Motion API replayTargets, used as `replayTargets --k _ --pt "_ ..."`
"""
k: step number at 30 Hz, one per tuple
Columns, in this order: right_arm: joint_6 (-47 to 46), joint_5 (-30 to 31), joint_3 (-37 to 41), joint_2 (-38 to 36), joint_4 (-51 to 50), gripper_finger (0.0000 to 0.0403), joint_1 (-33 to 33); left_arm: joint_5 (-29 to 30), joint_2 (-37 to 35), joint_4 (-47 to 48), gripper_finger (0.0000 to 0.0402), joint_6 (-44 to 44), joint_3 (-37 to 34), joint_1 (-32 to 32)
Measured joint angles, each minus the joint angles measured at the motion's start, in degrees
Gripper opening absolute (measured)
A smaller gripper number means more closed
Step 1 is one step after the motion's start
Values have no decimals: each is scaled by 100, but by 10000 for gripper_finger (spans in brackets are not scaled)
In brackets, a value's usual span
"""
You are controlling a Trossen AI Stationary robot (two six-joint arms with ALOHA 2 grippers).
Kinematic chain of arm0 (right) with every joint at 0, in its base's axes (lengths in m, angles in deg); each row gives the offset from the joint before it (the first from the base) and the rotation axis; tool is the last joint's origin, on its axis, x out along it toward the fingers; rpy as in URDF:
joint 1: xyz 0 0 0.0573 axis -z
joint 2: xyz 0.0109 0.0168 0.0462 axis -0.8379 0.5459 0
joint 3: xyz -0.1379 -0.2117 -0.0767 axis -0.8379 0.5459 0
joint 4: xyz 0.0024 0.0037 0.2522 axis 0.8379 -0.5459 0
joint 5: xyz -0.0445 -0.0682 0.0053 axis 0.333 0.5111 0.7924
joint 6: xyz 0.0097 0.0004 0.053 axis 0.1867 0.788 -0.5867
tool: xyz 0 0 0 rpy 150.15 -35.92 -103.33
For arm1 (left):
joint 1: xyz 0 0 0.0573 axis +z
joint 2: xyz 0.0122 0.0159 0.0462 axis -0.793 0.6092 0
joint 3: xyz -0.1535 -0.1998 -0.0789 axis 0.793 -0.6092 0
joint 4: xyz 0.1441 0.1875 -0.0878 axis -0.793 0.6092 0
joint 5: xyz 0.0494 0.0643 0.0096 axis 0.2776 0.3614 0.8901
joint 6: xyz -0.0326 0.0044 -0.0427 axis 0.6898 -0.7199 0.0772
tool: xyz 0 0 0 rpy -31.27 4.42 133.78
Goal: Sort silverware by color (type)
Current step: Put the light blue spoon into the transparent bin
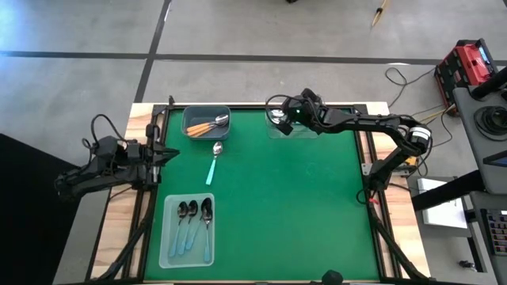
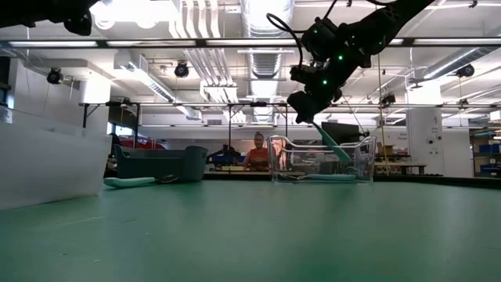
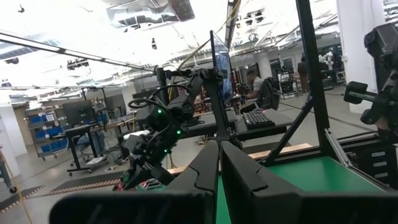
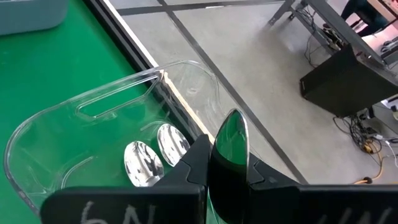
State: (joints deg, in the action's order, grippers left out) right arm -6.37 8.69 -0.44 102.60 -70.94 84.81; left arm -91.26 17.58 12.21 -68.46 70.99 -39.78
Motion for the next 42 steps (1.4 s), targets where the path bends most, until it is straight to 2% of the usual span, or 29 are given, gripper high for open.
replayTargets --k 8,11,20,42 --pt "147 9 2 0 357 13 0 1 0 -11 0 0 0 1" --pt "224 207 2 -4 453 13 -8 5 -2 -11 0 -34 0 1" --pt "189 233 2 -3 415 13 -13 9 0 -9 0 -50 0 0" --pt "128 247 2 811 593 13 -13 11 4 -57 0 -44 0 0"
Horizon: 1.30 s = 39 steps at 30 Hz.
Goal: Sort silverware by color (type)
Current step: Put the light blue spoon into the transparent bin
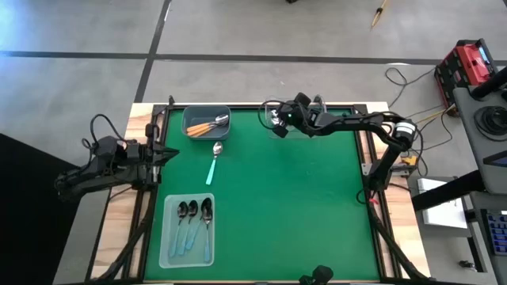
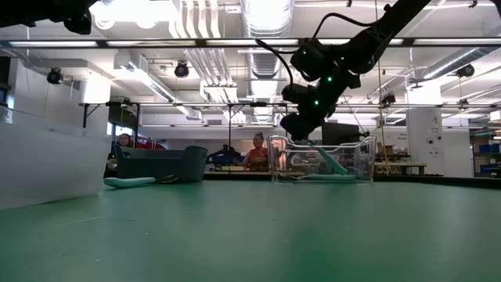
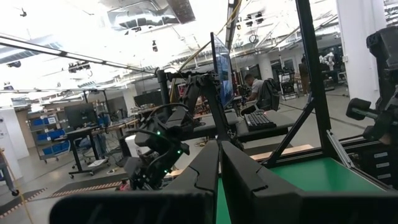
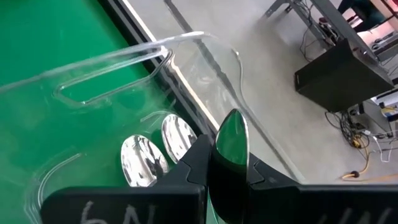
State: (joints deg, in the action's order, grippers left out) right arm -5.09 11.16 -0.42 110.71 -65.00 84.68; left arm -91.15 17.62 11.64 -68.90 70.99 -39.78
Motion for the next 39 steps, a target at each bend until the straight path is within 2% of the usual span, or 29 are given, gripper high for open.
replayTargets --k 33,39 --pt "-46 0 0 6 -13 13 0 0 0 -120 0 26 0 0" --pt "-85 1 0 6 -11 31 0 0 0 -120 0 26 0 2"
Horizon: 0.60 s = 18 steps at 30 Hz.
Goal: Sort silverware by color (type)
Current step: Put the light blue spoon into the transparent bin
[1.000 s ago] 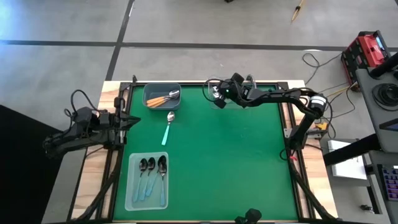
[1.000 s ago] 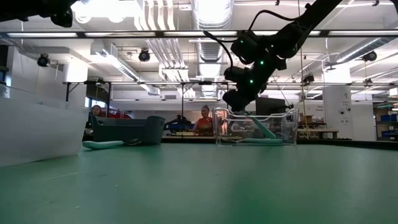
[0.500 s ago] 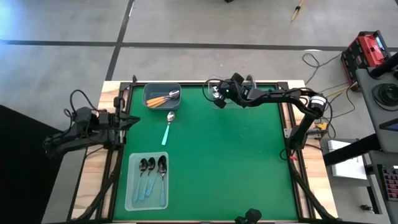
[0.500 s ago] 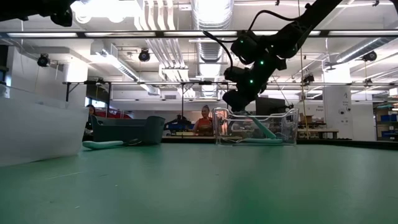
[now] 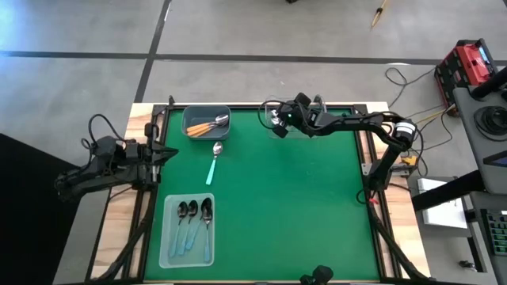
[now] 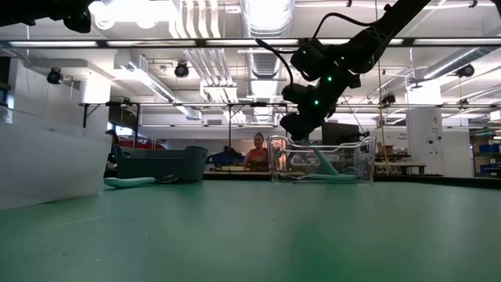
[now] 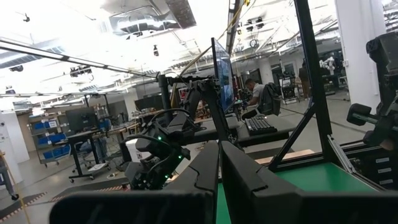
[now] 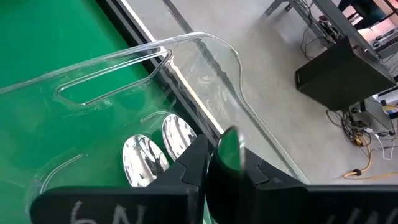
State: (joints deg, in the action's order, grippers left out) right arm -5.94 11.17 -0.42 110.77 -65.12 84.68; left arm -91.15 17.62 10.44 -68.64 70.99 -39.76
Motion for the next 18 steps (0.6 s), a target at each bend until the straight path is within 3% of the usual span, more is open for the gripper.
replayTargets --k 18 --pt "9 -9 -2 -2 -2 42 0 0 0 -42 0 2 0 -2"
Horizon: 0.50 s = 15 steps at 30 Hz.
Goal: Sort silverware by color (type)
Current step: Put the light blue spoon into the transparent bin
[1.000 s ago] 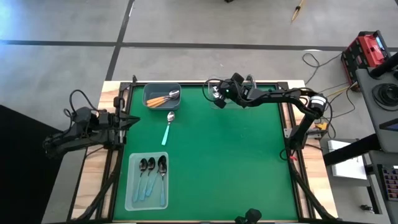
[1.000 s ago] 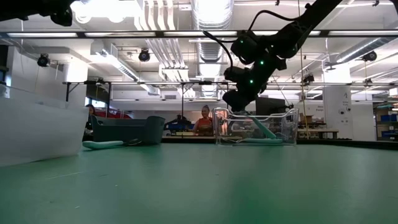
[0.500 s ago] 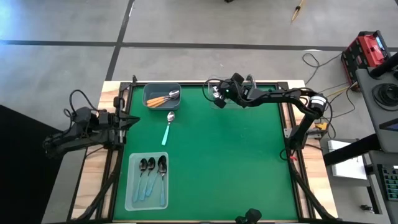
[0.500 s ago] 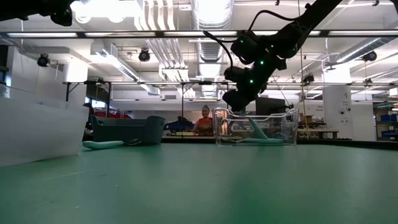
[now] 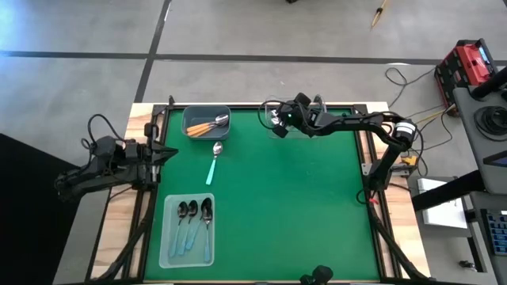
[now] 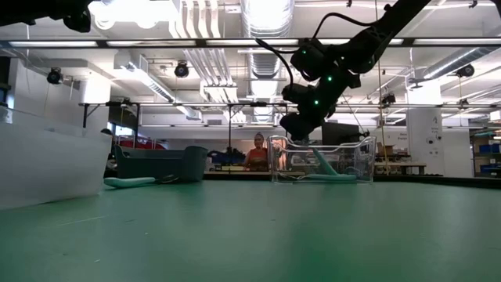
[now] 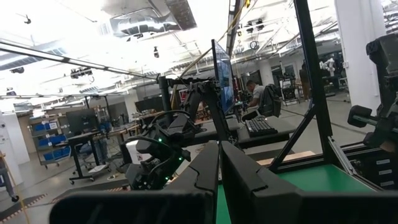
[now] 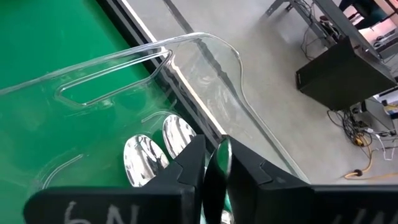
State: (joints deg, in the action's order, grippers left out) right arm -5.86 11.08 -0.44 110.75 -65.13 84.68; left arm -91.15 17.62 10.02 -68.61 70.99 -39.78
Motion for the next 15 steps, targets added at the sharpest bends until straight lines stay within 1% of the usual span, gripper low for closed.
replayTargets --k 8,15 --pt "-28 -42 0 0 2 73 0 0 0 0 0 2 0 2" --pt "-17 -42 0 0 2 76 0 -2 0 -4 0 2 0 2"
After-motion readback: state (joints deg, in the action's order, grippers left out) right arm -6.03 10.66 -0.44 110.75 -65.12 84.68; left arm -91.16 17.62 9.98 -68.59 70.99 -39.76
